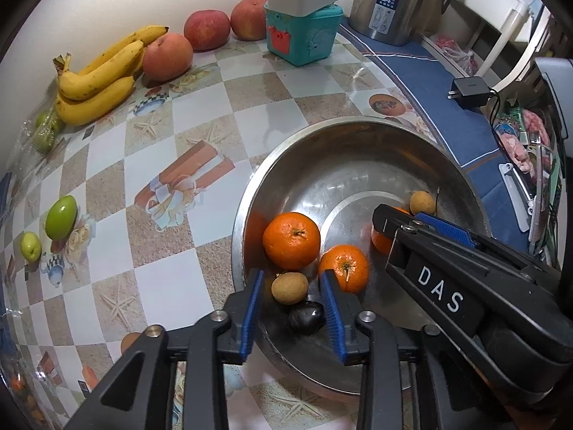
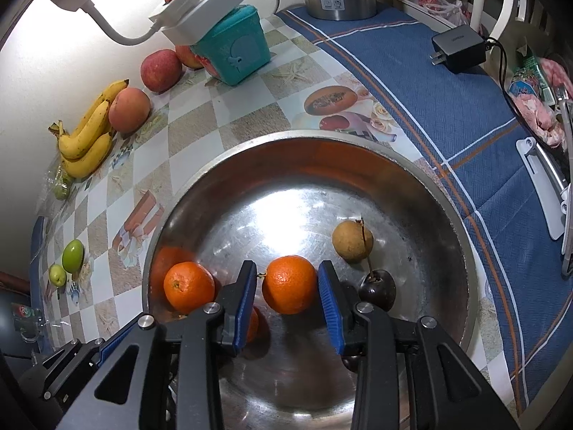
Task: Organize fruits
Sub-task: 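Open the left gripper to drop the pear while the right gripper releases the mandarin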
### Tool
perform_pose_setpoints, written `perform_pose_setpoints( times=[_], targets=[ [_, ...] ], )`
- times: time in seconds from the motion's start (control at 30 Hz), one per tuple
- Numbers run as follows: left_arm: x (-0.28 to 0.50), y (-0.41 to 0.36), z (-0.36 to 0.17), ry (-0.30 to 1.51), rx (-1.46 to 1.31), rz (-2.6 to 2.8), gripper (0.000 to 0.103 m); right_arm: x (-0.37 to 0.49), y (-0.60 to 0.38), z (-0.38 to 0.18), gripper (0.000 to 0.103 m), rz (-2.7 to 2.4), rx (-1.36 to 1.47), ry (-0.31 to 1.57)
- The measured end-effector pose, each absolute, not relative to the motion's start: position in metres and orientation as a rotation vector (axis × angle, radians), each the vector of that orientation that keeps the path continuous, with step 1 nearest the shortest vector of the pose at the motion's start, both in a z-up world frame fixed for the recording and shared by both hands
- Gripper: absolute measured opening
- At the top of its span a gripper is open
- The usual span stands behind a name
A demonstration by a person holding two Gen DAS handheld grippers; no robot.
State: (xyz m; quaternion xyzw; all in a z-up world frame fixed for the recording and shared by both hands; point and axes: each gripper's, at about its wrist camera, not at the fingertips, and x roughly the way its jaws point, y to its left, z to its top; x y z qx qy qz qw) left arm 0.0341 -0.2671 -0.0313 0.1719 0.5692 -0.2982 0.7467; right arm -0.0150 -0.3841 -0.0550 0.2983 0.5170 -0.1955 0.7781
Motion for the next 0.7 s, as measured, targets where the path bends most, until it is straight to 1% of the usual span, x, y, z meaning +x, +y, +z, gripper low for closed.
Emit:
perform_pose_setpoints(
  times=[0.03, 0.07, 0.27, 0.37, 0.7],
  targets=[
    [0.034, -0.267, -0.03, 1.243, 0.375, -0.654, 0.044, -0.015, -0.384, -0.054, 0.037, -0.421, 0.644, 1.115],
    [0.033, -0.268, -0.028, 1.238, 0.374, -0.658, 0.045, -0.016, -0.384, -0.052, 0.037, -0.42, 0.643, 1.113],
    [0.033, -0.269, -0.014, 1.203, 0.362, -0.674, 0.047, -0.021, -0.386, -0.037, 0.037, -0.418, 0.636, 1.081],
    [0.035, -0.267, -0.009, 1.195, 0.348, -0.672, 0.052, -0.023, -0.387, -0.03, 0.037, -0.419, 0.635, 1.067],
    [0.055, -0.245, 0.004, 1.189, 0.252, -0.616, 0.055, -0.026, -0.39, -0.023, 0.037, -0.418, 0.651, 1.044]
  ],
)
